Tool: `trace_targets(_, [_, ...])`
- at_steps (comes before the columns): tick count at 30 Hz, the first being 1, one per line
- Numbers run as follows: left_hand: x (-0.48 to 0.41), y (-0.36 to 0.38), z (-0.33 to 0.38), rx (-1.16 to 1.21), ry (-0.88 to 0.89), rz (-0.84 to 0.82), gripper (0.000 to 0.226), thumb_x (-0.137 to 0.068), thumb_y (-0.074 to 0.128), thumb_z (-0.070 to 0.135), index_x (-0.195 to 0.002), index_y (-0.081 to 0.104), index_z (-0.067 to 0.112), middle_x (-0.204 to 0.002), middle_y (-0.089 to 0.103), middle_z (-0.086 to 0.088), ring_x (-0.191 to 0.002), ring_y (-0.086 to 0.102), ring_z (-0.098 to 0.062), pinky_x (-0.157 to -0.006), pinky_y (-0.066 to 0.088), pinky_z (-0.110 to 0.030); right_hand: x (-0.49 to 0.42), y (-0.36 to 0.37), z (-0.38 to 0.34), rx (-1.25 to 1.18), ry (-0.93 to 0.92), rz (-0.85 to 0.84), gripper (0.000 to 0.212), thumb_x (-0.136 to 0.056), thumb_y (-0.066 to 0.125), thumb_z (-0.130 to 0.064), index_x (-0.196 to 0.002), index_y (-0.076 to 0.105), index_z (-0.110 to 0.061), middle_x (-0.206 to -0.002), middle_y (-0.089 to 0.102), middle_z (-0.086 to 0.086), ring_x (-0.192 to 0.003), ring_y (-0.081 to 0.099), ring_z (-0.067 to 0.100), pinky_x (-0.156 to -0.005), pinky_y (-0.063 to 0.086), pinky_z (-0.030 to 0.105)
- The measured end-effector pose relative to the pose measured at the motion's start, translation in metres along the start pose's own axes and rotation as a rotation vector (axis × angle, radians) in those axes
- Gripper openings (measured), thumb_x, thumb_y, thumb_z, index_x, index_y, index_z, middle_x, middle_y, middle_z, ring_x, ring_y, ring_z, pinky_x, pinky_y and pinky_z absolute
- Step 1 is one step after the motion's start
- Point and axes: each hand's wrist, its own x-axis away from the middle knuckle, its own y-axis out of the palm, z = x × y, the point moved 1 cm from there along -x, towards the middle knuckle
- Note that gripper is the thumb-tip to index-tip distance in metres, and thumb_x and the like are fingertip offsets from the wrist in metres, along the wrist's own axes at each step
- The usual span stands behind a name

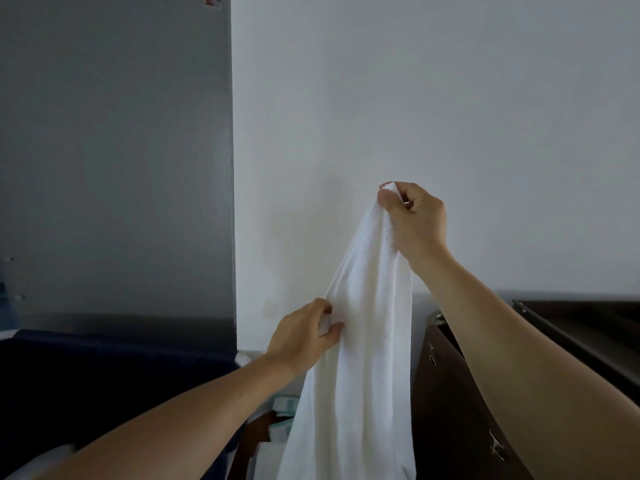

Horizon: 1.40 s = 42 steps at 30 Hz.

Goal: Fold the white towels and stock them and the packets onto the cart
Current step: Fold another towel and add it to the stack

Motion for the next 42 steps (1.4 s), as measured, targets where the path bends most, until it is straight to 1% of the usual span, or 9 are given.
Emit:
trace_targets(6, [0.012, 0.015, -0.010, 0.134, -0.006, 0.022, 0.038, -0.102, 0.046, 0.032, -0.083, 0.062, 0.004, -0.073, 0.063, -0.011, -0.066, 0.058, -0.024, -0.069, 0.051, -0.046, -0.007, -0.019, -0.006, 0.043, -0.009, 0.083, 0.016, -0.088, 0.066, -0.024, -0.088, 0.072, -0.010, -0.068, 0.047, -0.002, -0.061, 0.040, 0.010, -0.061, 0.037, 0.025])
trace_targets(14, [0.006, -0.005, -0.013, 0.358, -0.062, -0.082, 0.021, -0.102, 0.053, 0.026, -0.112, 0.070, 0.026, -0.099, 0.074, -0.005, -0.092, 0.069, -0.024, -0.087, 0.055, -0.035, -0.014, -0.050, -0.005, 0.152, -0.006, 0.180, 0.027, -0.087, 0.063, -0.026, -0.087, 0.066, 0.000, -0.064, 0.043, -0.002, -0.061, 0.039, 0.011, -0.061, 0.036, 0.027])
trace_targets(20, [0.012, -0.017, -0.007, 0.370, -0.041, -0.120, 0.013, -0.102, 0.052, 0.023, -0.114, 0.047, 0.023, -0.085, 0.072, -0.001, -0.074, 0.064, -0.008, -0.071, 0.052, -0.020, -0.018, -0.059, -0.004, 0.197, -0.006, 0.190, 0.026, -0.088, 0.062, -0.026, -0.081, 0.063, -0.001, -0.059, 0.040, -0.006, -0.050, 0.035, 0.004, -0.054, 0.034, 0.023])
trace_targets(23, [0.014, -0.015, -0.013, 0.281, -0.087, -0.164, 0.015, -0.101, 0.052, 0.030, -0.111, 0.054, 0.019, -0.088, 0.072, 0.000, -0.080, 0.067, -0.010, -0.076, 0.056, -0.026, -0.017, -0.058, 0.000, 0.218, -0.004, 0.170, 0.024, -0.088, 0.063, -0.026, -0.075, 0.063, -0.007, -0.054, 0.039, -0.011, -0.049, 0.036, 0.005, -0.054, 0.033, 0.024])
trace_targets(29, [0.009, -0.018, -0.023, 0.209, -0.204, -0.161, 0.016, -0.099, 0.058, 0.028, -0.098, 0.070, 0.018, -0.094, 0.071, 0.002, -0.088, 0.067, -0.012, -0.080, 0.055, -0.025, -0.010, -0.052, 0.005, 0.381, -0.098, 0.109, 0.026, -0.094, 0.061, -0.032, -0.092, 0.069, -0.007, -0.086, 0.060, 0.006, -0.088, 0.054, 0.016, -0.073, 0.044, 0.033])
trace_targets(32, [0.006, -0.025, -0.032, 0.491, -0.445, -0.125, 0.015, -0.097, 0.061, 0.022, -0.099, 0.071, 0.011, -0.098, 0.073, -0.005, -0.092, 0.069, -0.020, -0.082, 0.058, -0.033, -0.012, -0.059, 0.014, 0.502, -0.030, 0.090, 0.016, -0.095, 0.060, -0.036, -0.086, 0.065, -0.024, -0.102, 0.048, -0.006, -0.090, 0.050, 0.015, -0.075, 0.037, 0.028])
trace_targets(35, [0.003, -0.036, -0.026, 0.808, -0.560, -0.161, 0.023, -0.098, 0.059, 0.019, -0.108, 0.069, 0.001, -0.105, 0.073, -0.013, -0.095, 0.069, -0.026, -0.091, 0.057, -0.044, -0.014, -0.069, 0.029, 0.511, 0.122, 0.099, 0.035, -0.091, 0.060, -0.036, -0.067, 0.053, -0.011, -0.073, 0.047, 0.010, -0.062, 0.044, 0.027, -0.057, 0.035, 0.030])
trace_targets(37, [-0.007, -0.043, -0.014, 0.892, -0.535, -0.150, 0.024, -0.098, 0.059, 0.020, -0.108, 0.069, 0.001, -0.106, 0.073, -0.014, -0.093, 0.067, -0.025, -0.093, 0.053, -0.044, -0.009, -0.069, 0.034, 0.462, 0.214, 0.083, 0.038, -0.087, 0.063, -0.035, -0.074, 0.059, 0.000, -0.068, 0.052, 0.018, -0.064, 0.049, 0.038, -0.061, 0.045, 0.038])
trace_targets(42, [-0.039, -0.037, 0.052, 0.775, -0.353, -0.313, 0.018, -0.096, 0.063, 0.017, -0.098, 0.069, 0.000, -0.080, 0.069, -0.004, -0.069, 0.063, -0.013, -0.062, 0.052, -0.023, 0.027, -0.029, 0.035, 0.515, 0.183, -0.109, 0.026, -0.091, 0.063, -0.040, -0.090, 0.073, -0.016, -0.083, 0.071, 0.007, -0.081, 0.065, 0.028, -0.070, 0.046, 0.033])
